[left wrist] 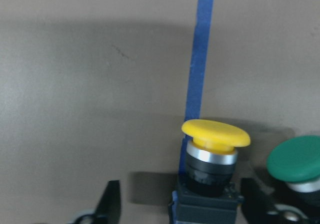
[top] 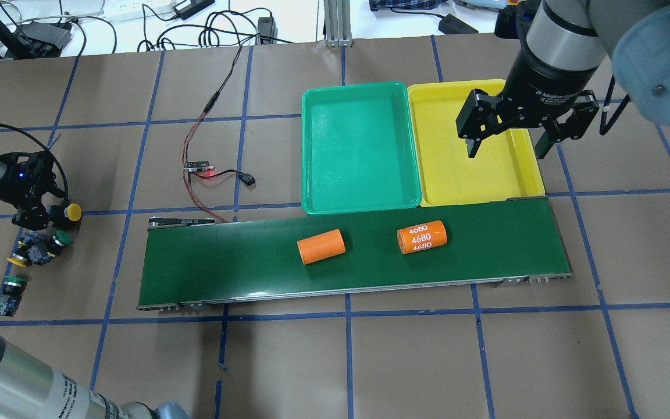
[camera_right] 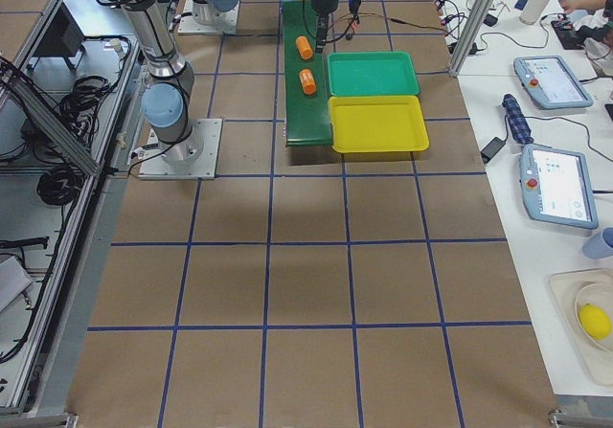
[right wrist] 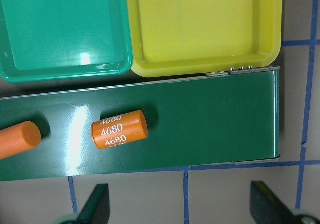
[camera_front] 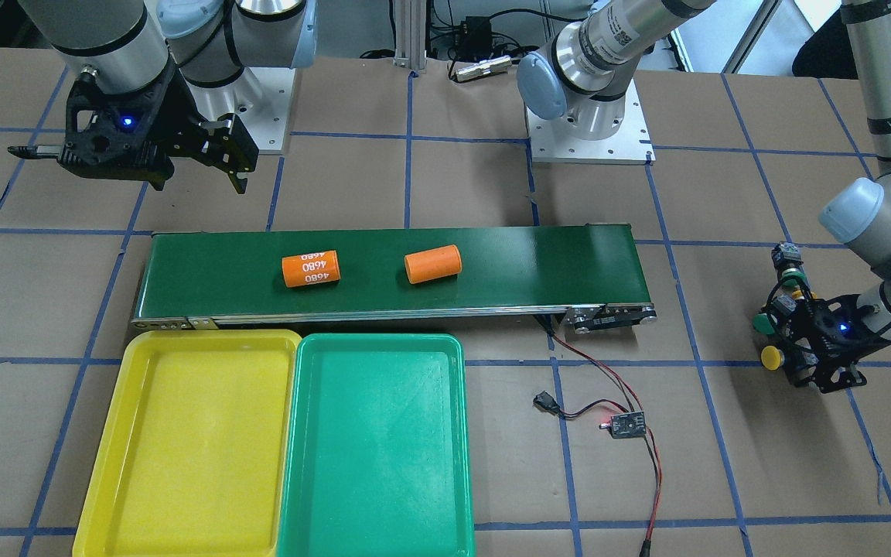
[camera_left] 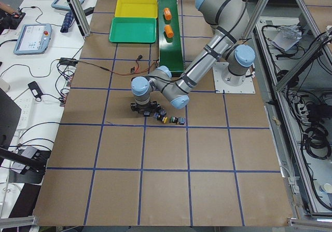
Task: Sort buttons by color to trays
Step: 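Place the yellow button switch on the green belt with the left gripper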
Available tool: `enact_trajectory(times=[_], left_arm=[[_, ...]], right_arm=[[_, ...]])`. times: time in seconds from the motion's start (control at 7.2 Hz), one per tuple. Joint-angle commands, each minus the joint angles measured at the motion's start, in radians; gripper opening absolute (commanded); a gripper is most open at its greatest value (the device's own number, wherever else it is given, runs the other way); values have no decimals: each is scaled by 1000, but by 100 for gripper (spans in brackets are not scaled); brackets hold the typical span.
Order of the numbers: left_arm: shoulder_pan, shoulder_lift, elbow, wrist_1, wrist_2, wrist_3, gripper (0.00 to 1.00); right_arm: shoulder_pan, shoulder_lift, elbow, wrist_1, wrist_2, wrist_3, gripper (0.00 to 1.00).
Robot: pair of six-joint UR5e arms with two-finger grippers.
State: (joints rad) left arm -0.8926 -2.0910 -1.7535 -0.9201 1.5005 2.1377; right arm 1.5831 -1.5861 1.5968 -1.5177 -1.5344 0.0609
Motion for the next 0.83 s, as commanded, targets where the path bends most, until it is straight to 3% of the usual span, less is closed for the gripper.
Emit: enact_trajectory(times=[0.0,0.14,0.42,0.69], left_arm=[[-3,26,-4,-20,1,-2,15],[-6,44,6,-72,1,-13,15],[-82,147,49,-301,-6,-103,15],[-196,300,-51,-394,-16,-133,15]], right_arm=[[0,0,0,-1,-1,0,100],[0,0,0,1,-1,0,100],[0,0,0,1,-1,-1,100],[0,0,0,1,-1,0,100]])
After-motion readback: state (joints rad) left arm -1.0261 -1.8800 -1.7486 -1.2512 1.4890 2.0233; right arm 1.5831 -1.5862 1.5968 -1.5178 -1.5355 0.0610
